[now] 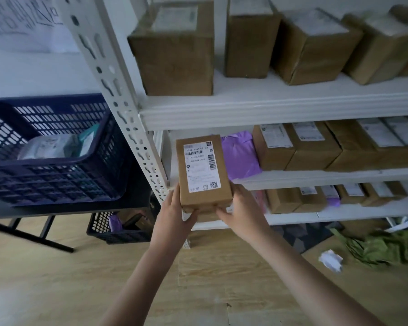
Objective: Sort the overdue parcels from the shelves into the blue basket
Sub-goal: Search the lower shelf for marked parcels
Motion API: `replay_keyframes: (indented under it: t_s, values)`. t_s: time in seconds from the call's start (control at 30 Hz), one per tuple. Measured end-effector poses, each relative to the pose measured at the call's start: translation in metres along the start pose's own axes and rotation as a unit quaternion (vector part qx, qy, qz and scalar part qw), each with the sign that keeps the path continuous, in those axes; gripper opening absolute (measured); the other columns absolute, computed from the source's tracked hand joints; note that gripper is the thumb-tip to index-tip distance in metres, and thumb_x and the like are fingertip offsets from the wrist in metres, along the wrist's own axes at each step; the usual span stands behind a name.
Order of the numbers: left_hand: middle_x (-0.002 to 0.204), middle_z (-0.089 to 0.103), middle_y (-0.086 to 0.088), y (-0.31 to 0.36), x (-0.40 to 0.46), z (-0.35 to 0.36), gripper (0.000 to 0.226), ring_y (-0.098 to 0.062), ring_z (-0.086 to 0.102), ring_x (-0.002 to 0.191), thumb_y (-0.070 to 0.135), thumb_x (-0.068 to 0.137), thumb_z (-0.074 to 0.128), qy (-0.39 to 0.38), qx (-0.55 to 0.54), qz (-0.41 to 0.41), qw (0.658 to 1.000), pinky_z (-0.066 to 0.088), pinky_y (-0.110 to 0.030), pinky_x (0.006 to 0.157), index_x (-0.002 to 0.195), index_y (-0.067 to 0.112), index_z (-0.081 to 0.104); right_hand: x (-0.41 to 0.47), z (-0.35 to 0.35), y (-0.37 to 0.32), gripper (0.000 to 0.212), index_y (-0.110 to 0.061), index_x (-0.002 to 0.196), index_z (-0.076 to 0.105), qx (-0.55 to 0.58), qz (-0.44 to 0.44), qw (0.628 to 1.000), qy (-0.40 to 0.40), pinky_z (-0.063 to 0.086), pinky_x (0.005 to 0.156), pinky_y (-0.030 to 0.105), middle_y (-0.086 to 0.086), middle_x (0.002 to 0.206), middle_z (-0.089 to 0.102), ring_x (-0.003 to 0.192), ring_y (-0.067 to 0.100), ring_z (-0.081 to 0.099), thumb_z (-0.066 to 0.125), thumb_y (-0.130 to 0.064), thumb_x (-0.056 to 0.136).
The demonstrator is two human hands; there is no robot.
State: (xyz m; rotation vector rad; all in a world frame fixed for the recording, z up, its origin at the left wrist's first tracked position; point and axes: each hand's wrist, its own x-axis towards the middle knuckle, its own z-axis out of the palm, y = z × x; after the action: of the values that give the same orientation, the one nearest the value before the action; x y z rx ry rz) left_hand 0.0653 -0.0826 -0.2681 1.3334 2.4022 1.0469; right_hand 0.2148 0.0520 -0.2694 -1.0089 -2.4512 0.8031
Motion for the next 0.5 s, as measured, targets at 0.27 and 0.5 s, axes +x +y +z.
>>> replay_keyframes:
  t_s: [0.27,0.5]
  values:
    - [0.145,0.046,0.008,0.055,-0.06,-0.029,0.086,-0.013,0.045,0.136,0.029,0.088,0.075,0.016,0.009,0.054,0.998,0.045,-0.028,0.106,0.158,0.022,0.026,-0.074,-0.06,-0.031,0.057,-0.026,0.139,0.055,0.062,-0.061,0.995,0.043,0.049,0.103,0.025,-0.011,0.137,0.054,0.132,0.003,0.047,0.071,-0.042,0.087]
    - [0.152,0.043,0.006,0.098,-0.077,-0.064,0.084,-0.012,0.039,0.141,0.028,0.09,0.073,0.054,0.014,0.1,0.993,0.037,-0.021,0.109,0.159,0.018,0.026,-0.1,-0.106,-0.063,0.058,-0.027,0.14,0.053,0.046,-0.08,0.992,0.087,0.05,0.099,0.024,-0.012,0.13,0.056,0.122,0.006,0.053,0.075,-0.037,0.087]
